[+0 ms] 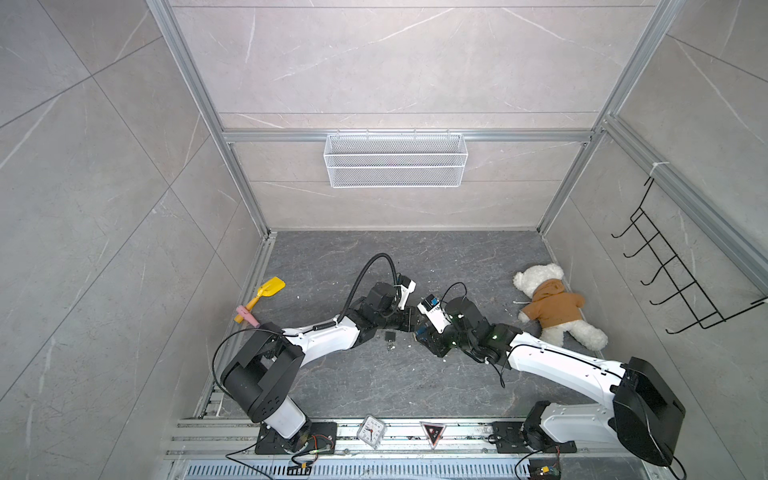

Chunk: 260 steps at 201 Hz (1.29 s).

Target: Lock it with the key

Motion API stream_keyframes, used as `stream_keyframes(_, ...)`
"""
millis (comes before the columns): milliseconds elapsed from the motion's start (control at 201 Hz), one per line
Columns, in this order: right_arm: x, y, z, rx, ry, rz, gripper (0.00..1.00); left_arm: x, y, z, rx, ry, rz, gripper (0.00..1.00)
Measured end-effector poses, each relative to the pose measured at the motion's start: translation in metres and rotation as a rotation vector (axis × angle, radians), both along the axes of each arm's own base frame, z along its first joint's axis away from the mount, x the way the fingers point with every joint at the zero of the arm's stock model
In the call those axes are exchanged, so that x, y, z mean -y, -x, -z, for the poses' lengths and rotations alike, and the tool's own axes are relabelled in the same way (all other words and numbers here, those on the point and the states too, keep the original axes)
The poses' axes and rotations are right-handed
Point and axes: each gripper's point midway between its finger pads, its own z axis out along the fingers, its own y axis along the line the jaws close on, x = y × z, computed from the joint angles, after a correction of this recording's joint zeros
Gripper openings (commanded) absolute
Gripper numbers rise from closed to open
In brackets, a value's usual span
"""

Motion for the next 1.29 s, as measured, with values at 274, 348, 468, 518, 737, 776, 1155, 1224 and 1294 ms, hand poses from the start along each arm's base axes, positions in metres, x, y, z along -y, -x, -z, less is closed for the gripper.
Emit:
stream_keyframes(274,0.000,0.000,0.001,-0.002,0.004,0.001,0.21,0.005,0.003,-0.004,-0.020,0.029,0.018,0.08)
stream_keyframes(348,0.001,-0.001,0.001,0.005,0.007,0.009,0.22,0.011,0.004,-0.012,-0.012,0.055,0.036,0.00)
stream_keyframes(468,0.002,-0.004,-0.002,0.021,0.008,0.021,0.29,0.011,0.002,-0.014,-0.005,0.062,0.035,0.00)
stream_keyframes(518,0.002,-0.005,-0.002,0.024,0.009,0.028,0.34,0.011,0.002,-0.015,-0.005,0.063,0.035,0.00)
stream_keyframes(737,-0.001,-0.009,-0.018,0.055,-0.045,0.049,0.54,0.004,-0.005,-0.023,0.003,0.065,-0.040,0.00)
stream_keyframes(776,-0.001,-0.009,-0.026,0.070,-0.061,0.050,0.55,-0.001,-0.007,-0.027,0.006,0.067,-0.078,0.00)
stream_keyframes(1155,0.027,-0.027,-0.167,0.390,-0.190,0.185,0.54,-0.063,-0.029,-0.140,0.028,0.421,-0.539,0.00)
stream_keyframes(1224,0.030,-0.029,-0.178,0.437,-0.190,0.185,0.51,-0.072,-0.032,-0.149,-0.020,0.487,-0.609,0.00)
stream_keyframes(1294,0.029,-0.029,-0.183,0.483,-0.206,0.169,0.46,-0.078,-0.034,-0.153,-0.085,0.552,-0.675,0.00)
